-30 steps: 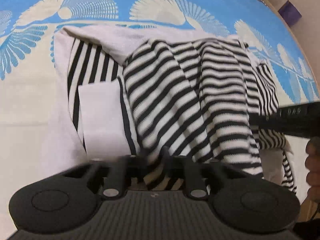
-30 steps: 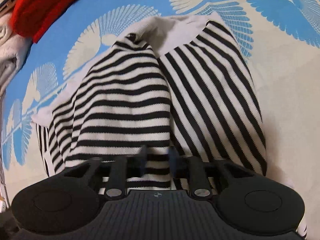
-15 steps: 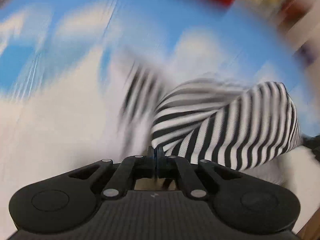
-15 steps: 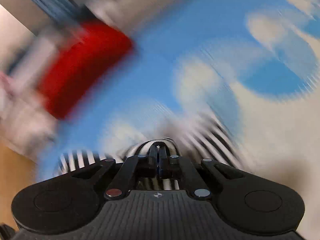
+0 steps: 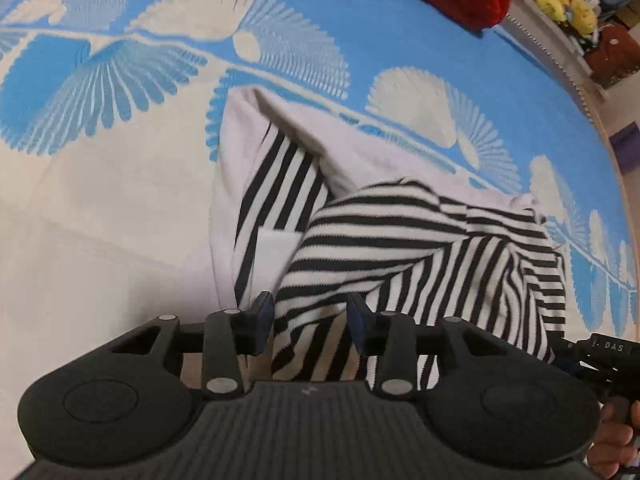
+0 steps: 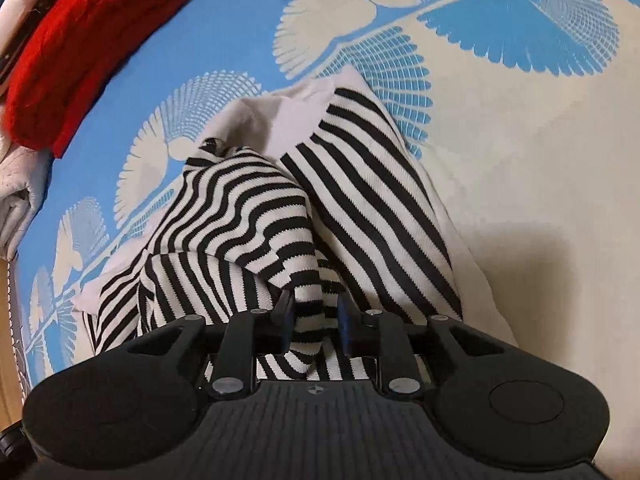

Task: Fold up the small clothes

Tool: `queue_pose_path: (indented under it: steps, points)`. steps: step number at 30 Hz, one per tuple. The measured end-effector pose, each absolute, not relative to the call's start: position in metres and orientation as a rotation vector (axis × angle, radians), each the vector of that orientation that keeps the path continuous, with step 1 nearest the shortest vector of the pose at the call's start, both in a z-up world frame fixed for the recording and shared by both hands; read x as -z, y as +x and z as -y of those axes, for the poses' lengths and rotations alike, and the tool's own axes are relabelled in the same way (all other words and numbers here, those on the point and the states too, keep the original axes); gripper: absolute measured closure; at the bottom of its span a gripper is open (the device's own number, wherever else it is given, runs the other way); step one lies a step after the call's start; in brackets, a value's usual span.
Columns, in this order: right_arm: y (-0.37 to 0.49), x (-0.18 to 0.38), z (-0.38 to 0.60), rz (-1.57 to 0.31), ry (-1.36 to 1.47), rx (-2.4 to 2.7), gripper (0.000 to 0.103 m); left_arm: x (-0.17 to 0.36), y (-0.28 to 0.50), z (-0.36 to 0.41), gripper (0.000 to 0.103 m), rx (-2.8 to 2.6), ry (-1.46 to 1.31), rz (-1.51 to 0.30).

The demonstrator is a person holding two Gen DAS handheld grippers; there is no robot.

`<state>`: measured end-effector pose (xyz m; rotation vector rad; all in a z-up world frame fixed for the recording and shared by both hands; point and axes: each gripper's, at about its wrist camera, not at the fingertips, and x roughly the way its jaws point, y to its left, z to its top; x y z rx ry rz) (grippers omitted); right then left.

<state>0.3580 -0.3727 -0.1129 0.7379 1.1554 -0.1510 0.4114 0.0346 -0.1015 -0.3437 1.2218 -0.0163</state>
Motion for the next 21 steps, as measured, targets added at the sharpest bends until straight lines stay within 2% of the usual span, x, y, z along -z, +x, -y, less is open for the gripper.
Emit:
queue_pose_path:
  steps: [2, 3, 4, 5, 6, 9, 12, 15, 18, 21]
  points:
    - [0.359, 0.117, 0.371, -1.165, 0.742, 0.157, 0.079, 0.111, 0.413, -0.034, 0.059, -0.001, -0.351, -1.248]
    - [0.359, 0.118, 0.37, -1.167, 0.742, 0.157, 0.079, 0.116, 0.415, -0.034, 0.064, -0.004, -0.356, -1.259]
    - [0.359, 0.118, 0.369, -1.167, 0.74, 0.152, 0.09, 0.118, 0.415, -0.033, 0.089, 0.008, -0.364, -1.261]
    - [0.359, 0.116, 0.369, -1.149, 0.743, 0.147, 0.102, 0.118, 0.414, -0.032, 0.097, 0.019, -0.373, -1.253]
    - [0.356, 0.11, 0.371, -1.12, 0.752, 0.146, 0.102, 0.115, 0.414, -0.032, 0.098, 0.024, -0.39, -1.225]
    - [0.347, 0.079, 0.381, -0.961, 0.8, 0.114, 0.102, 0.087, 0.41, -0.034, 0.099, 0.115, -0.465, -1.078]
    - [0.339, 0.055, 0.39, -0.863, 0.784, 0.097, 0.102, 0.074, 0.406, -0.035, 0.099, 0.135, -0.408, -1.033]
    - [0.338, 0.076, 0.397, -1.014, 0.782, 0.146, 0.102, 0.1, 0.409, -0.042, 0.1, -0.007, -0.296, -1.161]
    - [0.341, 0.114, 0.386, -1.224, 0.767, 0.101, 0.098, 0.121, 0.409, -0.05, 0.084, -0.101, -0.248, -1.249]
    - [0.341, 0.109, 0.381, -1.206, 0.694, 0.11, 0.089, 0.097, 0.404, -0.047, 0.082, -0.071, -0.26, -1.151]
